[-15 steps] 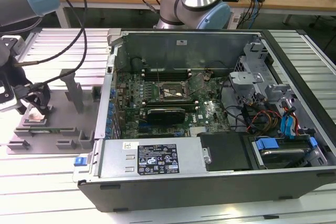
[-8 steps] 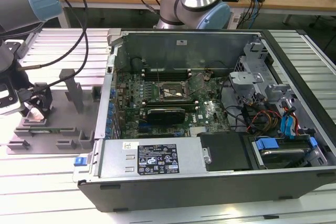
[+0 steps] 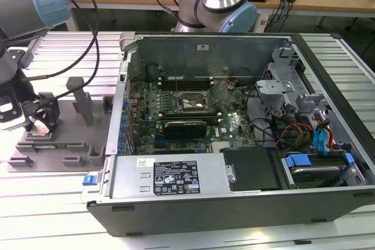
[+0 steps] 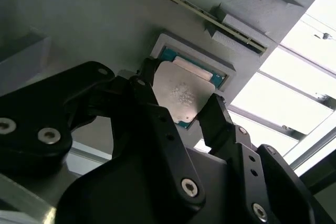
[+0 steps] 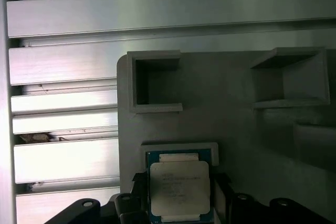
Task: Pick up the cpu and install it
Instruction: 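Pick up the cpu and move it towards the insertion slot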
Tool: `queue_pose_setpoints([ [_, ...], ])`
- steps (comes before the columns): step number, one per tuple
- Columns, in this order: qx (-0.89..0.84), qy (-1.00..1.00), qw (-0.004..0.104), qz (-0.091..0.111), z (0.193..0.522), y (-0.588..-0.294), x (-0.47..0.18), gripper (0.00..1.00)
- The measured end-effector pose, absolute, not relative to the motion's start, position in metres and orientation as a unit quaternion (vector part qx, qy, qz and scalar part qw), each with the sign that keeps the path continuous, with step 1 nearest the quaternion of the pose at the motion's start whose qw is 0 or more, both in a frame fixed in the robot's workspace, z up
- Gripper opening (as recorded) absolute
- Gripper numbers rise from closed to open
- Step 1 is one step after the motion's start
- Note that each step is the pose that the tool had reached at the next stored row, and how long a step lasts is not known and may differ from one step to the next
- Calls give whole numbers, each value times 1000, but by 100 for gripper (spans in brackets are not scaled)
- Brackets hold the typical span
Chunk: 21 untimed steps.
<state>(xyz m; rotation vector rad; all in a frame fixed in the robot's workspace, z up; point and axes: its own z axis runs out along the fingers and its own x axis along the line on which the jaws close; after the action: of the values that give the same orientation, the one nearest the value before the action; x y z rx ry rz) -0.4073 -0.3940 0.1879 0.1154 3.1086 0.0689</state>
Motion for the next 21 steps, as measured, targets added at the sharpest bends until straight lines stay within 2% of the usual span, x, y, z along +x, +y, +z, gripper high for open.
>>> queue_pose_setpoints([
  [5,37,999,15,22,188,-394,-407,60],
  [7,37,999,15,22,188,-394,-407,59],
  [8,37,999,15,22,188,-394,-407,55],
  [17,37,999,15,22,194,-394,-407,55],
  [21,37,999,15,22,219,-394,-407,55],
])
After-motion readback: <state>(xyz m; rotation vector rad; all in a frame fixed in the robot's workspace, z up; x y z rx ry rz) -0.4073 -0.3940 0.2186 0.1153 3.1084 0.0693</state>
